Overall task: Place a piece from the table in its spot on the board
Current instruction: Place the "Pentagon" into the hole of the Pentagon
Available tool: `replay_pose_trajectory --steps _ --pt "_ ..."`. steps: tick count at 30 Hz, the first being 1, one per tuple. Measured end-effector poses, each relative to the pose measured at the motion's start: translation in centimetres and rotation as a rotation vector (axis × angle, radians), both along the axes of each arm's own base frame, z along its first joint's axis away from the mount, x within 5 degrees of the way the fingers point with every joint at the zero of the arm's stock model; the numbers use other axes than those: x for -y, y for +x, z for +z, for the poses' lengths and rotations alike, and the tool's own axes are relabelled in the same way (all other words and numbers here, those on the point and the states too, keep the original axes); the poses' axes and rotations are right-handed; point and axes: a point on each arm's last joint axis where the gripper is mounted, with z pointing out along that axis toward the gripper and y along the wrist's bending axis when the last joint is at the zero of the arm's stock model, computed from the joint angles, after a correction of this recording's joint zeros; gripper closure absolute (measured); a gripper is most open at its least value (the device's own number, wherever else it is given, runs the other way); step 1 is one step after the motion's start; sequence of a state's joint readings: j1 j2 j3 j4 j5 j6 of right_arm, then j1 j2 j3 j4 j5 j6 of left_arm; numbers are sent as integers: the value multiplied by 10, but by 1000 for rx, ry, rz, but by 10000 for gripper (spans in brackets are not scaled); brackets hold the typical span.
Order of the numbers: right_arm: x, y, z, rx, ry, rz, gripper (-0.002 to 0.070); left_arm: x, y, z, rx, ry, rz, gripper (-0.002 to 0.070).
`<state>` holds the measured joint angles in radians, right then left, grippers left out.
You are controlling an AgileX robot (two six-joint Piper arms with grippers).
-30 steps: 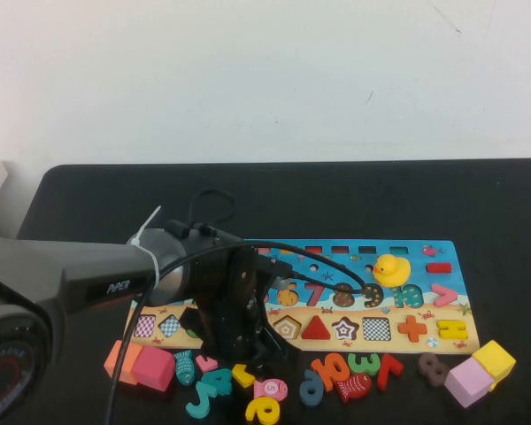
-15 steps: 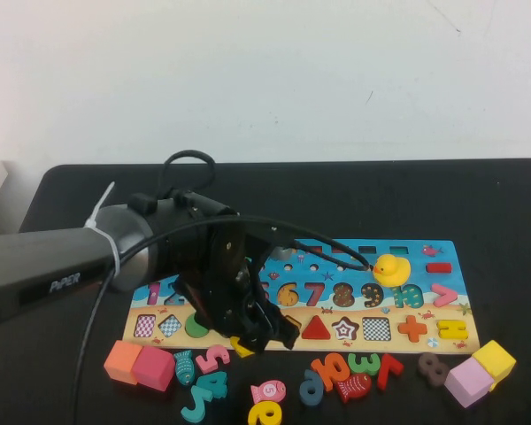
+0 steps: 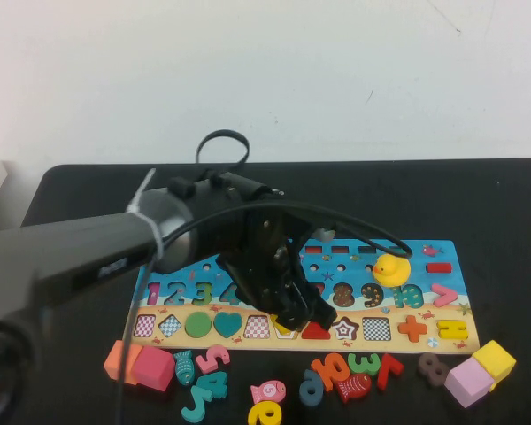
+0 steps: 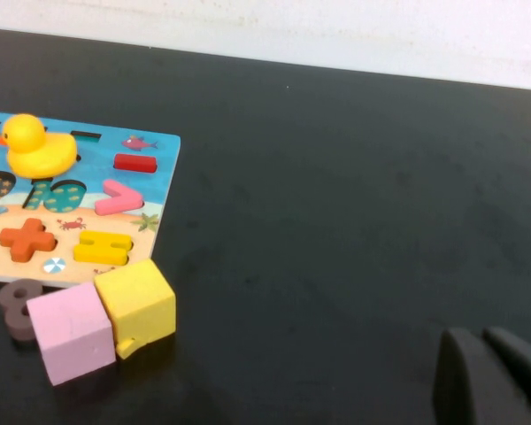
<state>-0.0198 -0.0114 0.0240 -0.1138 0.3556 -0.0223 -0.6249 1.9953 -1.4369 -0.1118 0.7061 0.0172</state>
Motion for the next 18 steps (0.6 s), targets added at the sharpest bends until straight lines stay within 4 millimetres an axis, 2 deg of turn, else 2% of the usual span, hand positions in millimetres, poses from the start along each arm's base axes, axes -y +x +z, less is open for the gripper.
replay_pose_trajectory --steps 10,18 --pt "0 0 0 0 0 0 657 12 20 -37 -73 49 78 372" --pt "0 0 0 0 0 0 657 6 31 -40 -49 40 152 372"
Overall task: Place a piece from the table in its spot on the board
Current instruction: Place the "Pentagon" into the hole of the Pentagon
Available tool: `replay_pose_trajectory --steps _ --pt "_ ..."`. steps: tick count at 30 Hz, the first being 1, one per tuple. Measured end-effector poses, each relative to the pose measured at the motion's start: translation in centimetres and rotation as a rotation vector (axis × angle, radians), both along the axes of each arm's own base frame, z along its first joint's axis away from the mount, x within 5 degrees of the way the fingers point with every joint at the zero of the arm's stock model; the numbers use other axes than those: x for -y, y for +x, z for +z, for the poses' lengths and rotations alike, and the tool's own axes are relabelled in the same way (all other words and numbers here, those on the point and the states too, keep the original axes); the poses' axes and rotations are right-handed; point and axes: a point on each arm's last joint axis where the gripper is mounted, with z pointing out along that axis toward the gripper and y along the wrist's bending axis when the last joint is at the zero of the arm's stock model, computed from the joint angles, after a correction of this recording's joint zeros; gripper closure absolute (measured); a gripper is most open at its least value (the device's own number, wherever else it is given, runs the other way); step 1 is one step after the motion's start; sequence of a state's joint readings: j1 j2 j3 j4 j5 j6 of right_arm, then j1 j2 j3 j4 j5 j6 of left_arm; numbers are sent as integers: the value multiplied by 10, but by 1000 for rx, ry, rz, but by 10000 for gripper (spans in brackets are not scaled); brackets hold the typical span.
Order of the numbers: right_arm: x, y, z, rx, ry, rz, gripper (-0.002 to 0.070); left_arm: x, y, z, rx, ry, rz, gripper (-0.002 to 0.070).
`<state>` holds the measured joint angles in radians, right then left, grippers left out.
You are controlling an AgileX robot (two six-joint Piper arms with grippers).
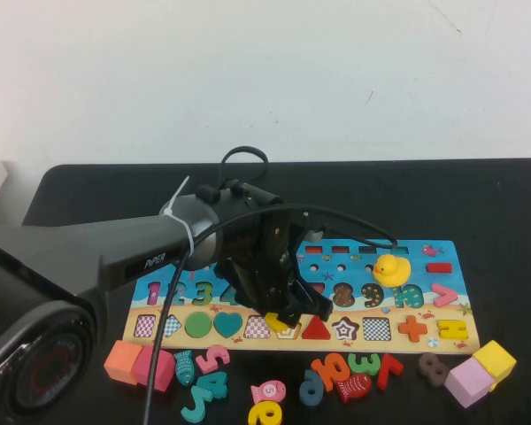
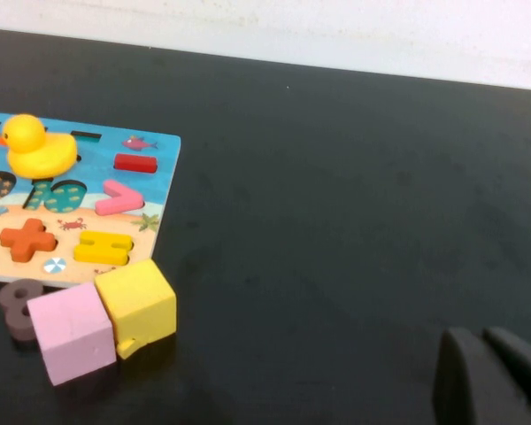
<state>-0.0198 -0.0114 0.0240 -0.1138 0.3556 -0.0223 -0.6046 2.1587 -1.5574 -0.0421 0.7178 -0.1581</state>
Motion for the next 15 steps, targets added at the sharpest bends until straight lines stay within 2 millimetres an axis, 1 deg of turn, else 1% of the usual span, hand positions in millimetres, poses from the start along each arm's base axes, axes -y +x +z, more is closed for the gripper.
replay_pose_trajectory --steps 15 --pt "0 0 0 0 0 0 657 1 3 1 22 -27 11 373"
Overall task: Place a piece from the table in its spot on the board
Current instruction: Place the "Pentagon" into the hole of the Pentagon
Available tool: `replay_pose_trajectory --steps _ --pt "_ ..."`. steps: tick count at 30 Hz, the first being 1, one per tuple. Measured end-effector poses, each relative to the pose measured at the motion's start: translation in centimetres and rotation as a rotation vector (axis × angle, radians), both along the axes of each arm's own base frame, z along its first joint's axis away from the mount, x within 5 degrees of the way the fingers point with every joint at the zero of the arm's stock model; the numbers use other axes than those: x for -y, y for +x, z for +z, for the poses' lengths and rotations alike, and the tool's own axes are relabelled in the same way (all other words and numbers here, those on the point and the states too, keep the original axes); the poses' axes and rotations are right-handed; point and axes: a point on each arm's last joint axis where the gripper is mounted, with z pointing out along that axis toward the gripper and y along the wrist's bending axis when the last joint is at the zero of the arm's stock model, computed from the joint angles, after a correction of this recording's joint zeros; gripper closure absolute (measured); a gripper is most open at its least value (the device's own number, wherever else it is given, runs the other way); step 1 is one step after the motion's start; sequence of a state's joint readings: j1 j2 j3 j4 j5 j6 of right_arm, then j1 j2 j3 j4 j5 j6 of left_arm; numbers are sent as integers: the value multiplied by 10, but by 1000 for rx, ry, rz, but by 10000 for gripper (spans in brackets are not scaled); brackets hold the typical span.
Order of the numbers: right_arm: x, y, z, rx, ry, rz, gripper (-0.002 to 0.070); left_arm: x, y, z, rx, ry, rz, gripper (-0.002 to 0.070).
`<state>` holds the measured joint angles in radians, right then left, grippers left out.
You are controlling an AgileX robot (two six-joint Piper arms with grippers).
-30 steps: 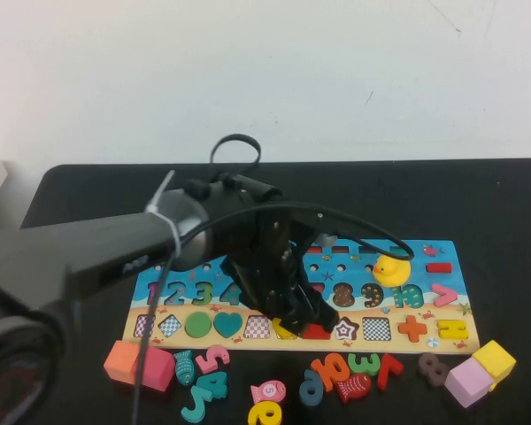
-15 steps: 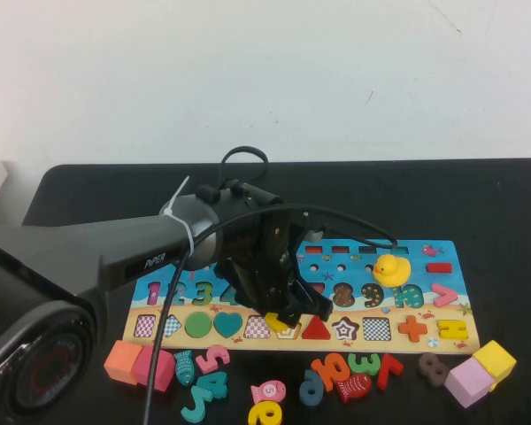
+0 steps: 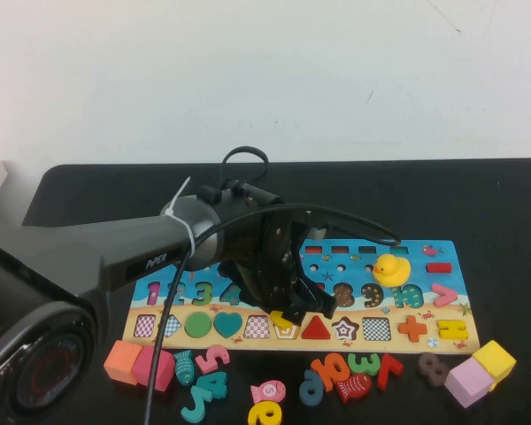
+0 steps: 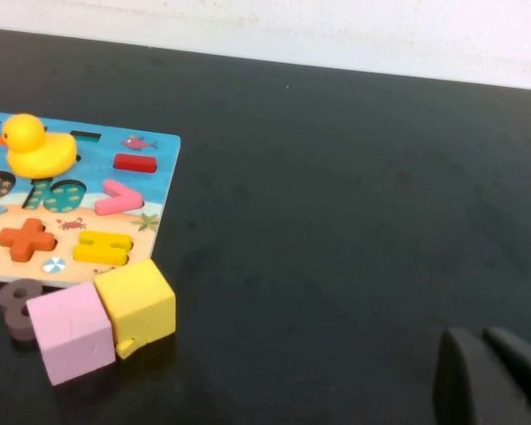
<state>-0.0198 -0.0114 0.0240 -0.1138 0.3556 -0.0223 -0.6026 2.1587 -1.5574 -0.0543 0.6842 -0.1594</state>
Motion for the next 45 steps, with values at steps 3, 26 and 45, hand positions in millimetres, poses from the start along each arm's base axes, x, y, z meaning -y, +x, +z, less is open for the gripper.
replay_pose_trajectory --steps 3,26,45 --pt "0 0 0 0 0 0 657 0 0 0 1 1 -9 373" --pt "0 0 0 0 0 0 657 0 -2 -5 -27 20 -41 373" --pt "0 0 0 0 0 0 657 1 -2 -14 -34 26 -69 373"
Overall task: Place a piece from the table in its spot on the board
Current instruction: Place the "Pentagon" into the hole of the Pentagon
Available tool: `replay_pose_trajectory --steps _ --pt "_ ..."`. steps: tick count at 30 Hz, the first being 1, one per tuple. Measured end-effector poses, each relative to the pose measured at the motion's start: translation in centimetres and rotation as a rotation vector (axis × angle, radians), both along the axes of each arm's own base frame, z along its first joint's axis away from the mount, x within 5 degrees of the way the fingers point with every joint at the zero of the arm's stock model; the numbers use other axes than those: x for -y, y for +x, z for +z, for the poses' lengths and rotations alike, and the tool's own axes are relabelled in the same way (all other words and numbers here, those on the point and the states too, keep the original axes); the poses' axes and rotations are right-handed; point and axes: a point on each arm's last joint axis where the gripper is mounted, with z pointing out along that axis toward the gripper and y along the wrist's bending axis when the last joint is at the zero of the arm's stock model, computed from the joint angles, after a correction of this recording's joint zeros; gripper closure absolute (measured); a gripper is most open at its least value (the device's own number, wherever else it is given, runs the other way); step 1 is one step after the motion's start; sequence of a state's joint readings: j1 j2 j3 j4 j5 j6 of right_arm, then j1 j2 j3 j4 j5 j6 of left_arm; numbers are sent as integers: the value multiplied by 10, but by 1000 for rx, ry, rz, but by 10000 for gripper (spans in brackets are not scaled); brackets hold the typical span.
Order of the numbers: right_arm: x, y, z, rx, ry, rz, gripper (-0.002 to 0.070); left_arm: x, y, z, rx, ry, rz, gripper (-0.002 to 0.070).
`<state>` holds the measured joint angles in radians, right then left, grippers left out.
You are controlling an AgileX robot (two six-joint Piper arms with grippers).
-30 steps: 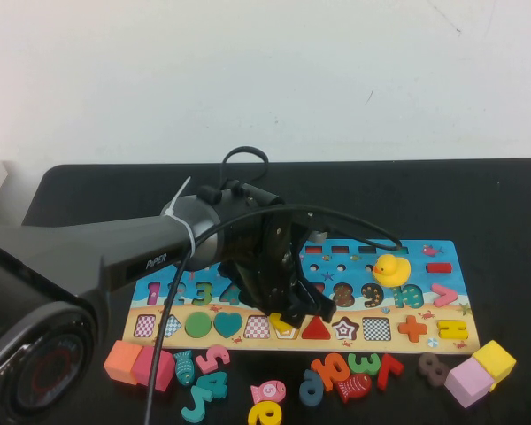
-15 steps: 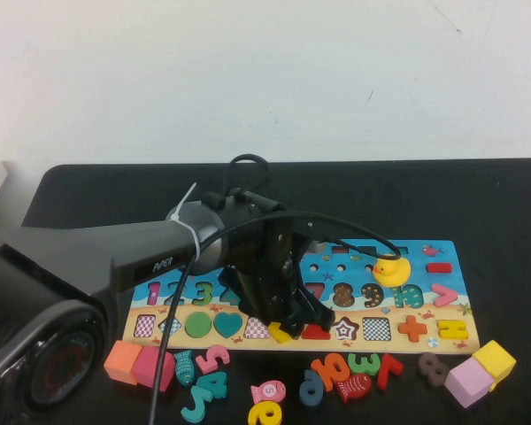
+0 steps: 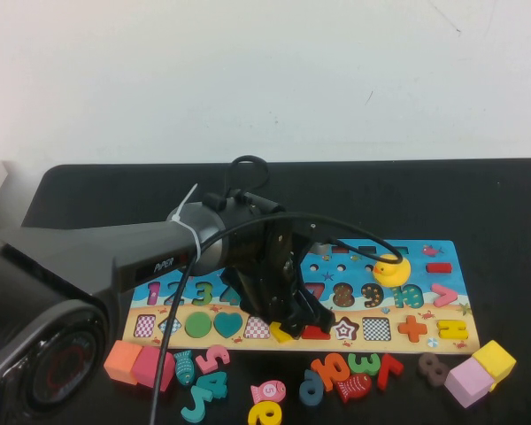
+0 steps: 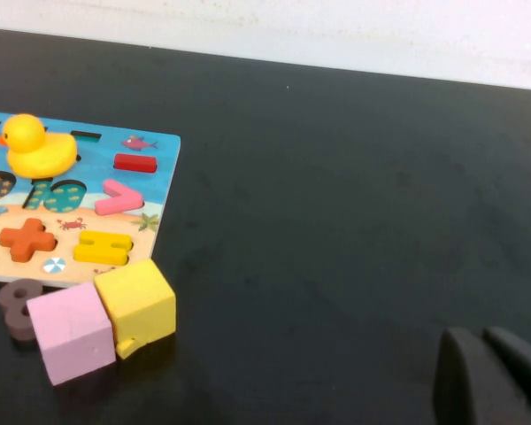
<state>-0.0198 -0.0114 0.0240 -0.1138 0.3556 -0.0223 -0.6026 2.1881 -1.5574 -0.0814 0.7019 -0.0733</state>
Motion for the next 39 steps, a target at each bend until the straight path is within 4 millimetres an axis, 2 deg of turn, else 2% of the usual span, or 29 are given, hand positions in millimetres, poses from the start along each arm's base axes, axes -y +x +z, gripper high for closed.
replay_pose_trajectory --steps 21,39 --pt "0 0 0 0 0 0 657 2 3 1 58 4 -126 373" --pt "0 0 0 0 0 0 657 3 -1 0 30 6 -171 373"
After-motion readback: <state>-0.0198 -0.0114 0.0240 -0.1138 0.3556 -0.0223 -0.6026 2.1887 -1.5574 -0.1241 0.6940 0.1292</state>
